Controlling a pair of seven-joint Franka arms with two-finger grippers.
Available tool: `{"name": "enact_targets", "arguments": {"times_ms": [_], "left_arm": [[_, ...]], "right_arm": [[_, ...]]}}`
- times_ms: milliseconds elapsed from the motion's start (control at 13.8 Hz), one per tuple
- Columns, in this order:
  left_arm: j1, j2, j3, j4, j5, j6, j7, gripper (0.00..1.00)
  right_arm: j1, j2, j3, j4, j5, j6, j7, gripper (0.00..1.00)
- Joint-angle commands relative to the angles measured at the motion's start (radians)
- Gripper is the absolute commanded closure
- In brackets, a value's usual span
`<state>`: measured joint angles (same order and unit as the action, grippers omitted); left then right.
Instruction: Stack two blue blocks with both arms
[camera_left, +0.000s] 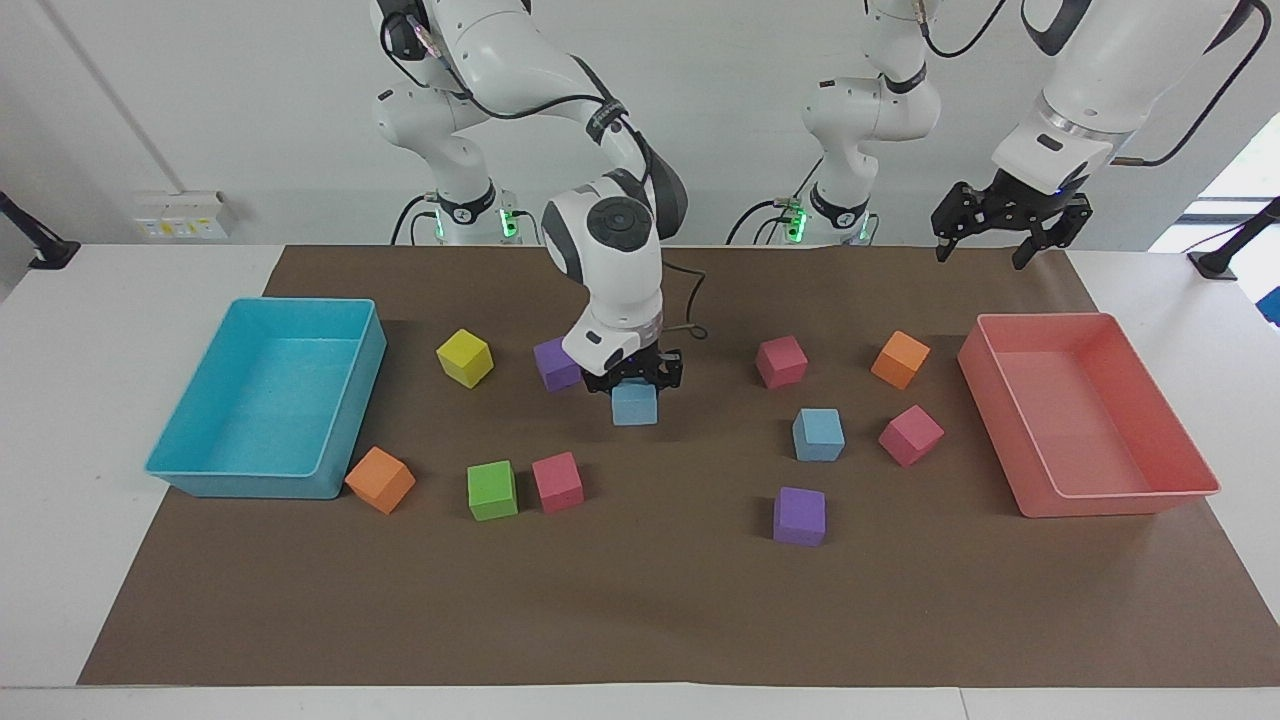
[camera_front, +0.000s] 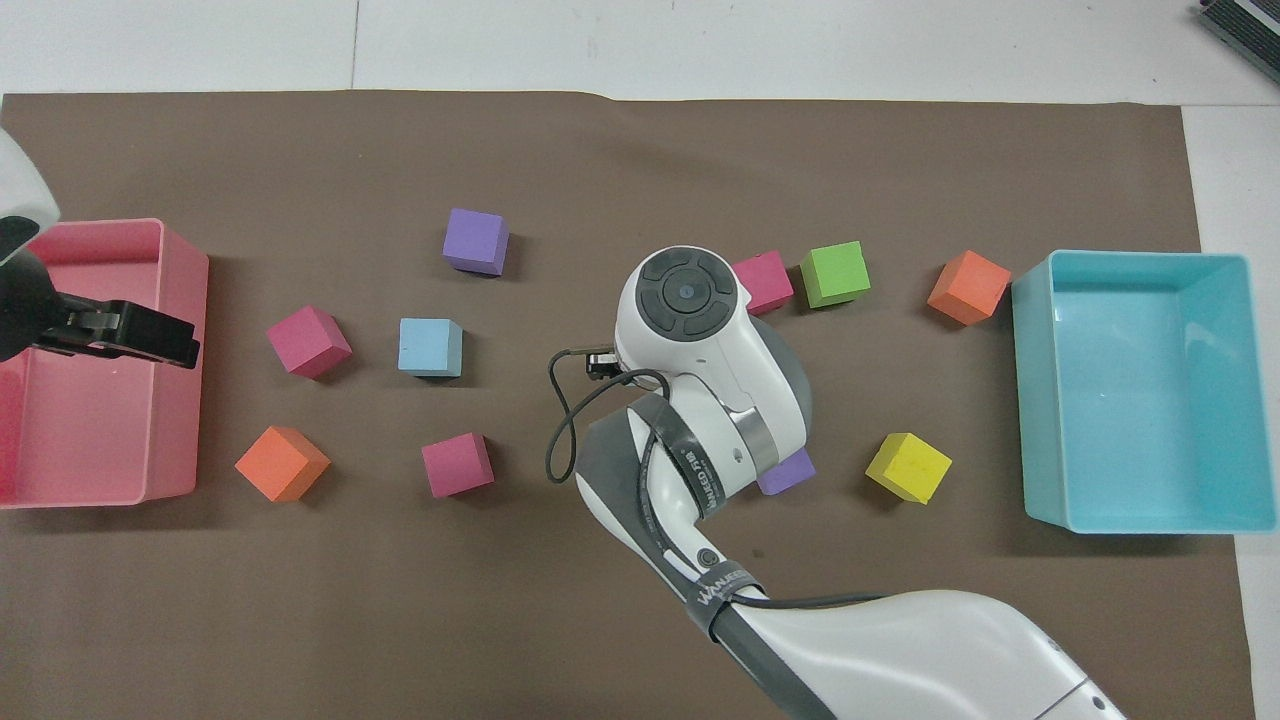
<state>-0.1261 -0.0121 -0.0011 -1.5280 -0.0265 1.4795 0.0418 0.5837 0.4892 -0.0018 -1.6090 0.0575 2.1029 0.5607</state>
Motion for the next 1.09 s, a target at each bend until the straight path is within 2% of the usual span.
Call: {"name": "enact_targets", "arguments": {"times_ms": [0, 145, 1014], "left_arm": [[-0.004, -0.003, 0.006, 0.003, -0.013, 0.008, 0.004, 0.00], [-0.004, -0.003, 0.006, 0.003, -0.013, 0.008, 0.004, 0.00], [-0.004, -0.003, 0.006, 0.003, -0.012, 0.008, 0.003, 0.00]], "right_arm": [[0.016, 0.042, 0.011, 0.037, 0.010, 0.028, 0.044, 1.00], [0.022, 0.048, 0.011, 0.029, 0.013, 0.078, 0.045, 1.00], [0.036, 0.077, 0.011, -0.017, 0.013, 0.103, 0.041, 1.00]]}}
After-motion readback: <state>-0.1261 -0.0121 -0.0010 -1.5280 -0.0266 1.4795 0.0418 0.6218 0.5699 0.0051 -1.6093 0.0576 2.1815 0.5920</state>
